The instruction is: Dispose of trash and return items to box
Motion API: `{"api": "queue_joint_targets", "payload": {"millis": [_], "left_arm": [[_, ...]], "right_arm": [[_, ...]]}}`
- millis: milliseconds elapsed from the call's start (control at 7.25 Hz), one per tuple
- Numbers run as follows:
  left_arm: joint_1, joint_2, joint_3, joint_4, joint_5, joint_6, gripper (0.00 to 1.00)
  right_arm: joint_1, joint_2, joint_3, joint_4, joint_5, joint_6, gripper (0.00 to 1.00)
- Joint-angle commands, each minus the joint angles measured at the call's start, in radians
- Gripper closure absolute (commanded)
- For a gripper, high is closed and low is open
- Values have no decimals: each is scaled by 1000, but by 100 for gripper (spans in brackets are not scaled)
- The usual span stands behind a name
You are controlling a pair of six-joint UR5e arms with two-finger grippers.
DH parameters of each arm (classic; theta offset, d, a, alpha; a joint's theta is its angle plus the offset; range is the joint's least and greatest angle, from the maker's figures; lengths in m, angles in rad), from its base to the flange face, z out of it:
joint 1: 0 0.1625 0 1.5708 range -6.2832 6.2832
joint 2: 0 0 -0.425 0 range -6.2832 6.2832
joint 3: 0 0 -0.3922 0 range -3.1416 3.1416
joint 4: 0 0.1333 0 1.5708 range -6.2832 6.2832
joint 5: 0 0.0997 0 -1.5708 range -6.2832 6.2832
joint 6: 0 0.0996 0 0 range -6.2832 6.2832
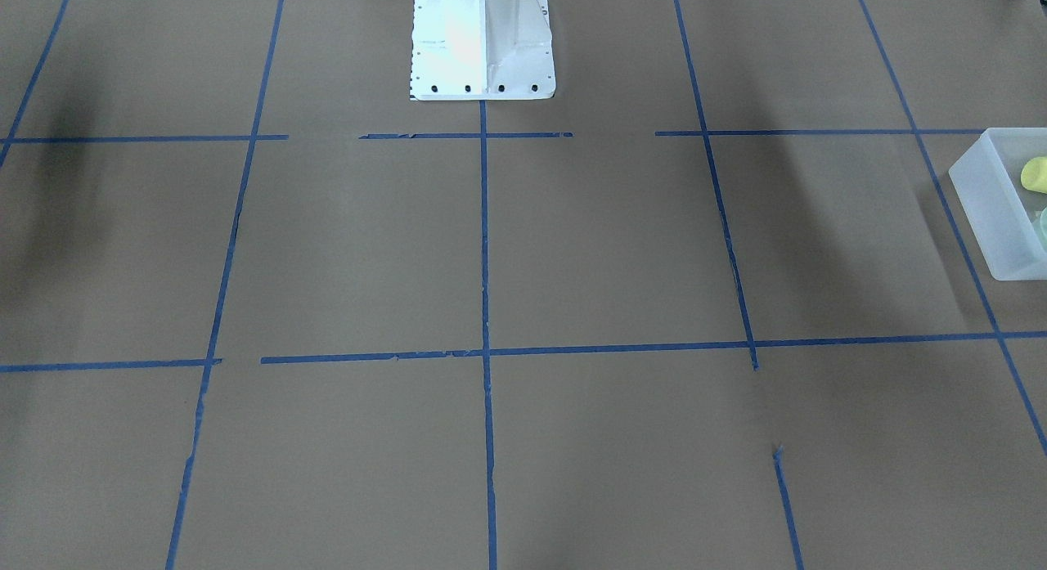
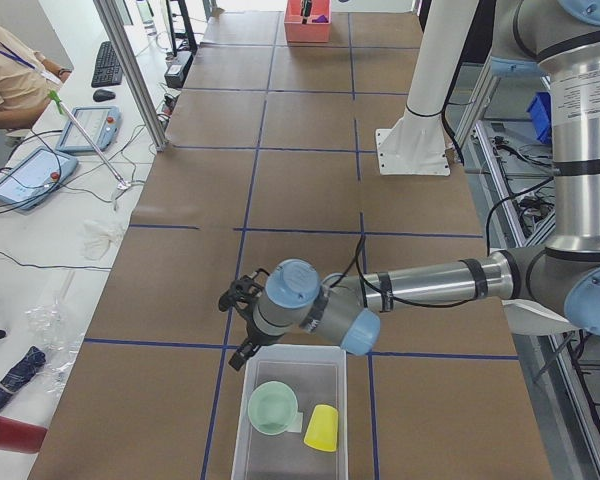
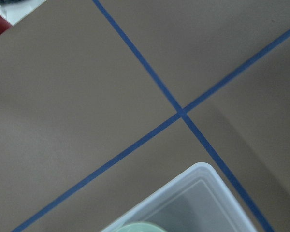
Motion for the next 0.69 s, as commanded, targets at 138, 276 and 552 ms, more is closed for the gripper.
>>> {"api": "queue_joint_targets", "payload": {"millis": [138, 276, 552], "left_arm": [[-2, -55, -61, 431, -56, -4, 0], [-2, -25, -110, 445, -53, -10, 0], [-8, 32, -132, 436, -62, -7, 0]], "right_arm": [[36, -26, 9, -151, 82, -61, 0], [56, -53, 6, -157, 84, -151, 0], [96, -48, 56, -325, 84, -268, 0]]}}
